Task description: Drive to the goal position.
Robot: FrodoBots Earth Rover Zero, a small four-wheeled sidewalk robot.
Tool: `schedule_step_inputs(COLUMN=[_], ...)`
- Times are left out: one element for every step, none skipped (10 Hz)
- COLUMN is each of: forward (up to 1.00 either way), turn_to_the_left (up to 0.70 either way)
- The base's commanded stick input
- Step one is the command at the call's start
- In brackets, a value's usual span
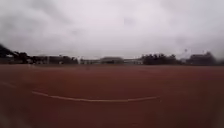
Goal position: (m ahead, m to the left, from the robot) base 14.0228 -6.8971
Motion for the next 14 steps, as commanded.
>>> schedule_step_inputs(forward=[0.0,0.0,0.0,0.0,0.0,0.0,0.0,0.0,0.0,0.0,0.0,0.07,0.34,0.5], turn_to_the_left=[-0.48,-0.48,-0.48,-0.48,-0.48,-0.48,-0.48,-0.48,-0.48,-0.47,-0.22,0.0,0.0,0.0])
